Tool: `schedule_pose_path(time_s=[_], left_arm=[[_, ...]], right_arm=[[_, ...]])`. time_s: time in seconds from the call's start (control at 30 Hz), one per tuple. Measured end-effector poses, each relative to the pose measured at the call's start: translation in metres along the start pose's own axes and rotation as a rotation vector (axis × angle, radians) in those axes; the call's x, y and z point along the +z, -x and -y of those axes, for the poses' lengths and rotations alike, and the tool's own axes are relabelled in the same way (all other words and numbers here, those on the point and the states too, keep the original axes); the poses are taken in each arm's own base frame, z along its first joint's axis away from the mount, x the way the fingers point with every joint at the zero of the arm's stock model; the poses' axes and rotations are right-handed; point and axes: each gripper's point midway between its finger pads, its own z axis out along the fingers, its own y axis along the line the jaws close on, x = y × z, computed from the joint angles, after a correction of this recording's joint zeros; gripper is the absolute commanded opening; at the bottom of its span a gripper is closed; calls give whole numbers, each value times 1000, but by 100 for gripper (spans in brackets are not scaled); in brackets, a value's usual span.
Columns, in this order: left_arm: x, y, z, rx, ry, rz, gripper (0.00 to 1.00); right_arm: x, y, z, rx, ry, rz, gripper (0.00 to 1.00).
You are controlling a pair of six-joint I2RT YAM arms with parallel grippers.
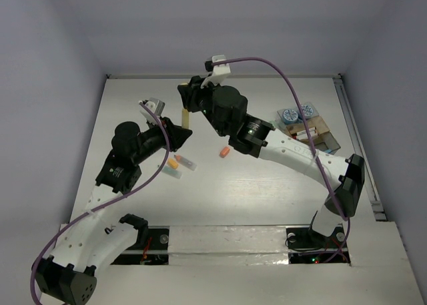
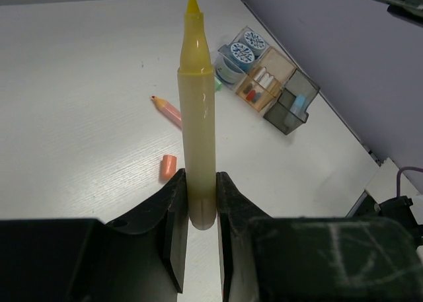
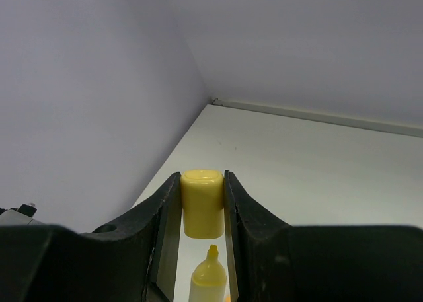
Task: Sort the stationery into containers
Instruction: Close the pen cap on the pen.
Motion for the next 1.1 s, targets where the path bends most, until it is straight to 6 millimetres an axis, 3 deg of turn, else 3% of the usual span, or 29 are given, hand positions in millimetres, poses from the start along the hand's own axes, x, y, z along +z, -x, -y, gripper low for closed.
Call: schedule_pose_path(time_s=[0.5, 1.1], left_arm=[[-1, 3, -3, 3, 20, 15, 0], [-4, 4, -11, -2, 73, 23, 0]], right_arm=[[-1, -7, -1, 22, 7, -20, 0], [-2, -41, -4, 59, 38, -91, 0]])
